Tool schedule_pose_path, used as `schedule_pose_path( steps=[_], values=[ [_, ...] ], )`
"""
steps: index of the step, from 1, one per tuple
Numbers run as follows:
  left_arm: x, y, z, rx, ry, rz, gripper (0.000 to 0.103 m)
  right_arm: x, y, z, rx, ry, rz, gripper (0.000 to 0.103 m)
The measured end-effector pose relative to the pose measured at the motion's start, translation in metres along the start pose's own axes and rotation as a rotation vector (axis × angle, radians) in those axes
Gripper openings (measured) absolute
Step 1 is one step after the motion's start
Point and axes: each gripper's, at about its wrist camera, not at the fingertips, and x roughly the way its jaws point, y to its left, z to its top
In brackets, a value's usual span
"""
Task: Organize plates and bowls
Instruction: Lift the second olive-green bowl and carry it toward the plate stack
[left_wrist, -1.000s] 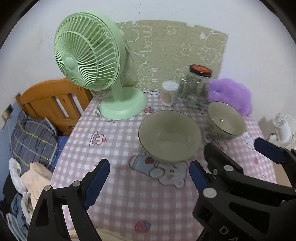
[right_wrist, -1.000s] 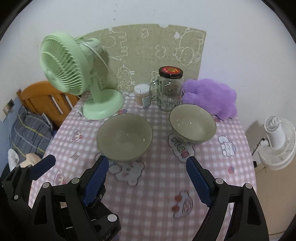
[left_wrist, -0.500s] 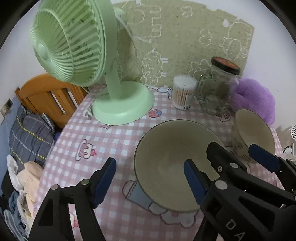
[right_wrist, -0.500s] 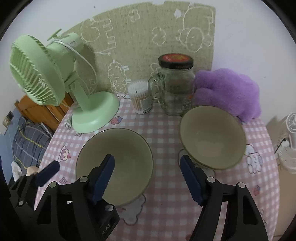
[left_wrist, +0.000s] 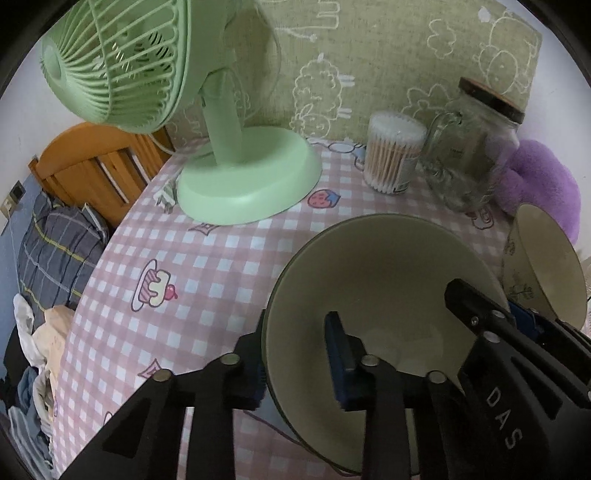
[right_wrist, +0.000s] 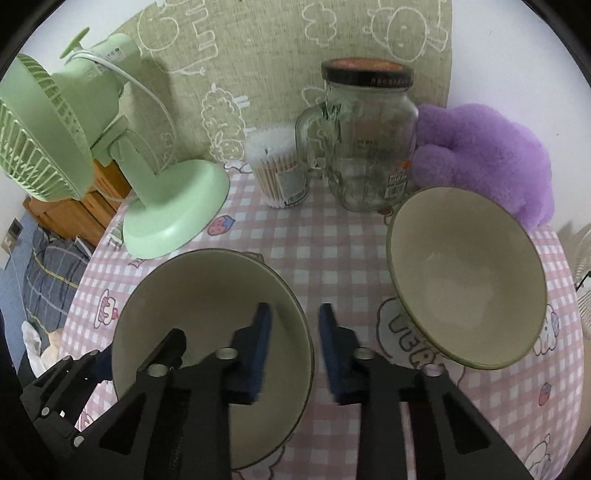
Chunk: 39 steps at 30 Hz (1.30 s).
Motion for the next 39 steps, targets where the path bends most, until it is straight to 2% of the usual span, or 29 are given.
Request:
schedule_pose_path(
  steps=[2,10,16,28,39],
  values=[
    [0.0,0.0,0.0,-0.007,-0.011,0.012,0.021,0.0,0.002,0.001,-0.007,-0.004,-0.008,0.021],
    [-0.002,0.002,0.002,-0.01,0.01,0.006,0.021,-0.001,0.003,0.001,-0.006,0.007,-0.017,0.021],
    [-0.016,0.001,-0.001,0.003,-0.005,0.0,0.02,-0.014,0.002,-0.002,0.001,-0.004,-0.023,0.021],
    [-0.068,0.007,-0.018,0.023,-0.049,-0.029,0.02,-0.07,0.01,-0.016,0.014,-0.04,-0.047,0.021],
    [-0.119,0.018,-0.048,0.062,-0.073,-0.091,0.02,-0.133,0.022,-0.053,0.046,-0.074,-0.104,0.021]
  ],
)
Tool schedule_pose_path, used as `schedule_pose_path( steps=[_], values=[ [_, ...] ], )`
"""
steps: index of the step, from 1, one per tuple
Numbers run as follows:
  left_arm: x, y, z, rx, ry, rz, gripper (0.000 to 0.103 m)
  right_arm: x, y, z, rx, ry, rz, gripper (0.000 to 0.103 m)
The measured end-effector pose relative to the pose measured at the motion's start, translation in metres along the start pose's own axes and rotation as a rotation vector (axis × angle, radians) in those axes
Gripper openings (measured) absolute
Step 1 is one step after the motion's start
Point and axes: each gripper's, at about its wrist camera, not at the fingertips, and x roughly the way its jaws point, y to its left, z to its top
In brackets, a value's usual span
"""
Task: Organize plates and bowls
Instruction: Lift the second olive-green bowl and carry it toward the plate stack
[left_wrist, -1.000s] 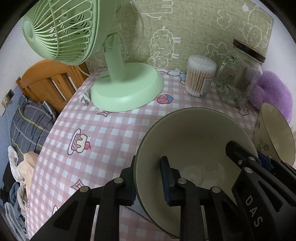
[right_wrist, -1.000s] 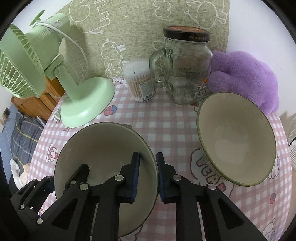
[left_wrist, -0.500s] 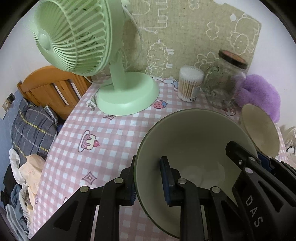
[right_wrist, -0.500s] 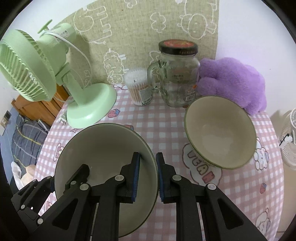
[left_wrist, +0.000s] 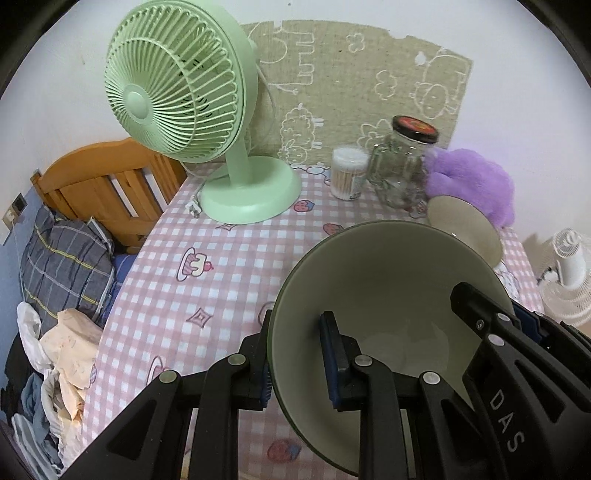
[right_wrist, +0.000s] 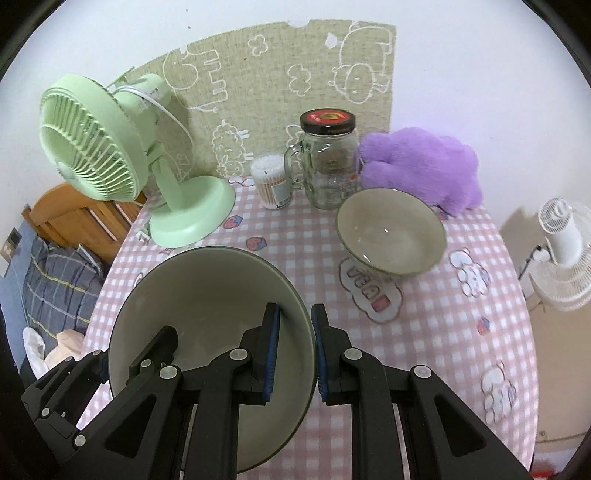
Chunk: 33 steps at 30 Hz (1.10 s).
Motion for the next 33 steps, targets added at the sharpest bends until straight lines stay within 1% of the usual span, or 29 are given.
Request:
schedule_pose_path(
  steps=[4,14,21,26,29,33],
  values=[
    [-0.021,0.006,-0.016,0.022,-0.009,-0.026,0.02,-0.024,0.004,-0.018,0.021,-0.008,-0.026,0.021],
    [-0.056,0.021,-0.052,0.089,-0.02,-0.089,0.021,-0.071,0.015,-0.064,0.077,-0.018,-0.082,0.021],
    [-0.084,0.018,-0.077,0.126,-0.033,-0.126,0.02,-0.103,0.013,-0.09,0.109,-0.032,-0.112,0.021],
    [-0.1,0.01,-0.093,0.131,-0.042,-0.124,0.021,-0.121,0.002,-0.104,0.108,-0.04,-0.1,0.021],
    [-0.106,-0.001,-0.104,0.136,-0.043,-0.11,0.02,-0.127,-0.007,-0.112,0.101,-0.038,-0.083,0.021],
    [-0.11,-0.015,-0.116,0.113,-0.021,-0.093,0.02,-0.132,-0.025,-0.122,0.078,-0.016,-0.052,0.021]
  ],
)
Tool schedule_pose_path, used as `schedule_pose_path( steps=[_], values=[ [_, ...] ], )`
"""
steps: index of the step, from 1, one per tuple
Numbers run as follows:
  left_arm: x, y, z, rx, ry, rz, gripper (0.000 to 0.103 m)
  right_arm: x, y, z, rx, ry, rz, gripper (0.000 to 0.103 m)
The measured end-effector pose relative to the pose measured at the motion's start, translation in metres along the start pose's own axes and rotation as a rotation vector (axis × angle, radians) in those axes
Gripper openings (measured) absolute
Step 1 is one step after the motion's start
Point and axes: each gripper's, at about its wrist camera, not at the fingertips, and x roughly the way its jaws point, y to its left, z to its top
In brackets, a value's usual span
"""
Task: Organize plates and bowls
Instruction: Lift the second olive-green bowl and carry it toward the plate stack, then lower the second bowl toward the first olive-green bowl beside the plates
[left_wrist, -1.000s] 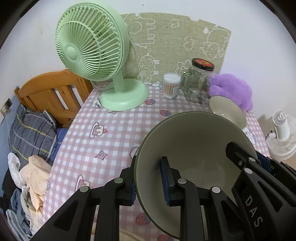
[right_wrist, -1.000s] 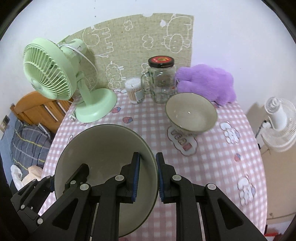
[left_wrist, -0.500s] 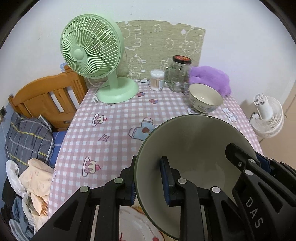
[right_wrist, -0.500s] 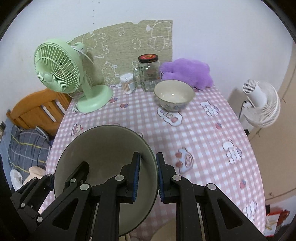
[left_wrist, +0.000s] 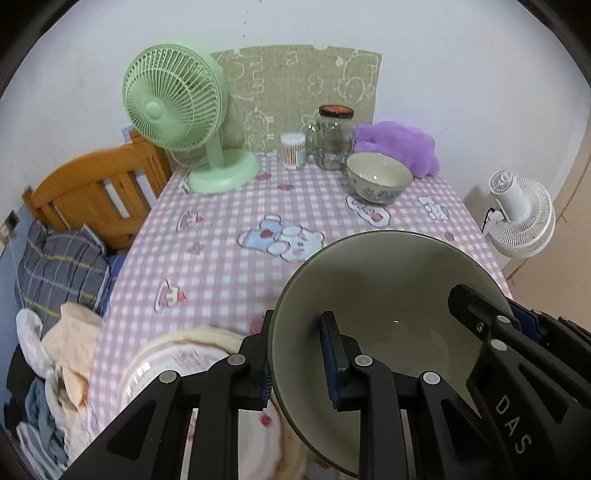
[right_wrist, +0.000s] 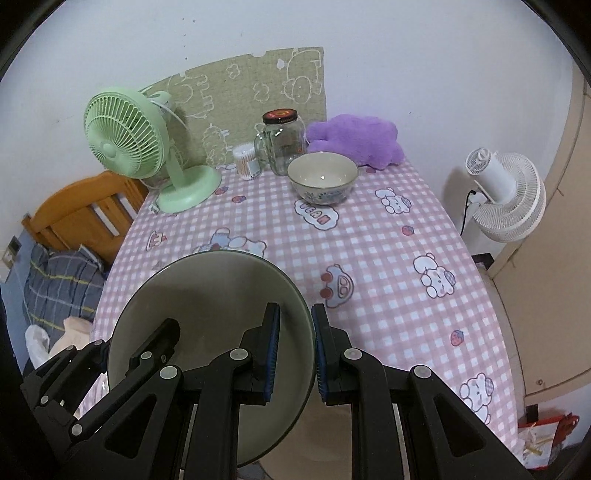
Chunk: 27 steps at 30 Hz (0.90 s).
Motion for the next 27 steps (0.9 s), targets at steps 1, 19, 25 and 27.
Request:
schedule_pose_path(
  steps=[1,19,25,27],
  values=[
    [-0.001,-0.005,-0.003,-0.007,0.005,0.002,0.02,-0.001,-0.004,-0.001,-0.007,0.004,0.006,0.021],
    [0.007,-0.051,-0.058,-0.139,0.083,0.109,0.02,0.018,-0.056,-0.036,-0.218,0.12,0.122,0.02],
    [0.014,-0.054,-0.07,-0.152,0.121,0.125,0.02,0.027,-0.058,-0.045,-0.249,0.161,0.126,0.02],
    [0.017,-0.054,-0.073,-0.149,0.134,0.126,0.02,0.031,-0.058,-0.048,-0.251,0.179,0.126,0.02]
  ],
)
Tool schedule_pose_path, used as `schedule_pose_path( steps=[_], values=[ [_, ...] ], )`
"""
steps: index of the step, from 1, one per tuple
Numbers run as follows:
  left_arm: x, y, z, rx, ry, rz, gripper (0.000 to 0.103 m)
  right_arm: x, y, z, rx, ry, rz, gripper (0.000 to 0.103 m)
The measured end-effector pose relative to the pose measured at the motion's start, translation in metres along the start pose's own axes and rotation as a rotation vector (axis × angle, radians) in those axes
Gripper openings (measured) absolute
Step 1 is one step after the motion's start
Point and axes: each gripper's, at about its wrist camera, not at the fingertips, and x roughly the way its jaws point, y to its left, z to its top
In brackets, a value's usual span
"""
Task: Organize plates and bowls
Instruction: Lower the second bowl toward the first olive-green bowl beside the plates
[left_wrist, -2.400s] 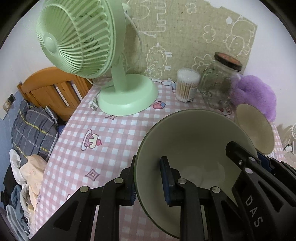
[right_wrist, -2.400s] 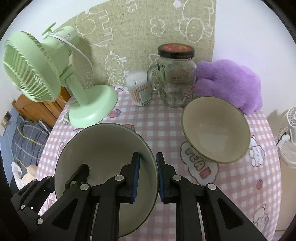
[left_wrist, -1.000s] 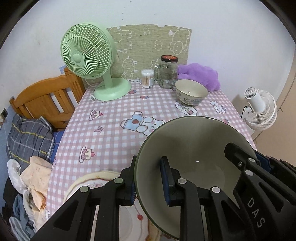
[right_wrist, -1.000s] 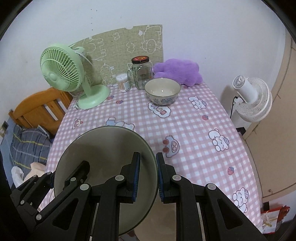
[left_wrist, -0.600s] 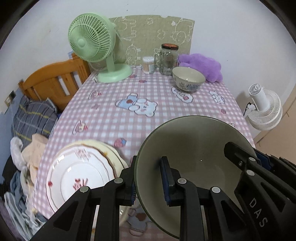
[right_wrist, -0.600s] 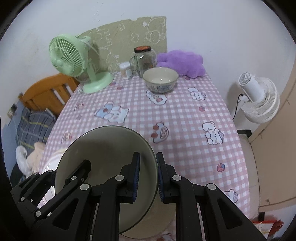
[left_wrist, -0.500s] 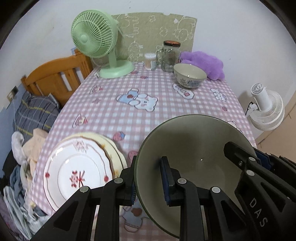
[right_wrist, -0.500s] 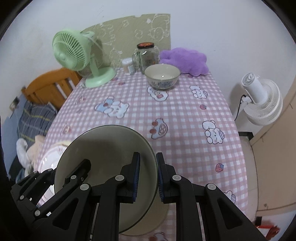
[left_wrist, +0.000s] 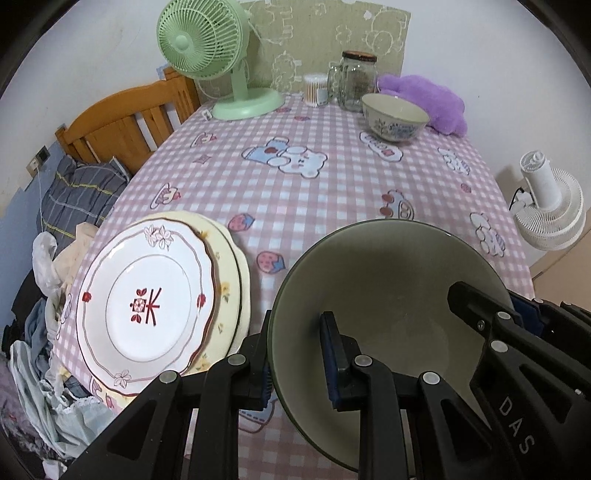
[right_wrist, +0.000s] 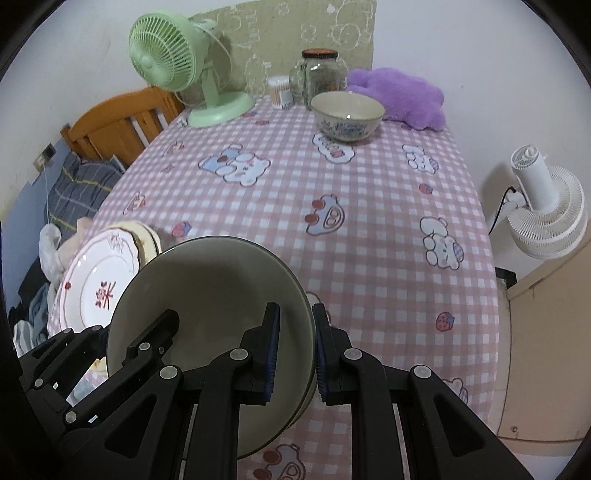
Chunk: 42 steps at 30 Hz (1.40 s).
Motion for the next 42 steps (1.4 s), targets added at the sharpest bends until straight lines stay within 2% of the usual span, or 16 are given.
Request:
schedule_pose_path(
  steps=[10,18,24,31,33,35,37,39,41,42],
  values=[
    [0.015,0.0,-0.005,0.036,0.043,-0.009,0.02,0.016,0.002,-0.007,0.01,0.056,-0.019,0.02],
    [0.025,-0.003,-0.004,0.083,0.066,-0.049,0.021,0.019,0.004,-0.007,0.014,0.051,-0.09,0.02],
    [0.028,-0.005,-0.006,0.136,0.056,-0.052,0.02,0.025,0.001,-0.012,0.05,0.079,-0.119,0.02],
    [0.031,-0.004,-0.007,0.192,0.05,-0.073,0.021,0.025,0.005,-0.015,0.086,0.058,-0.157,0.02],
    [0.032,-0.002,-0.007,0.207,0.062,-0.099,0.026,0.023,0.006,-0.015,0.11,0.054,-0.165,0.02],
    [0.03,0.0,-0.005,0.209,0.075,-0.138,0.036,0.021,0.006,-0.015,0.129,0.051,-0.172,0.02],
    [0.026,0.002,-0.002,0.222,0.071,-0.185,0.04,0.018,0.007,-0.016,0.145,0.046,-0.18,0.02],
    [0.02,0.004,0.001,0.251,0.047,-0.187,0.043,0.015,0.007,-0.016,0.174,0.043,-0.186,0.021],
    [0.014,0.009,0.006,0.276,0.029,-0.199,0.056,0.01,0.007,-0.016,0.213,0.032,-0.187,0.031],
    [0.012,0.012,0.008,0.285,0.018,-0.202,0.058,0.006,0.008,-0.016,0.229,0.023,-0.189,0.033]
  ],
)
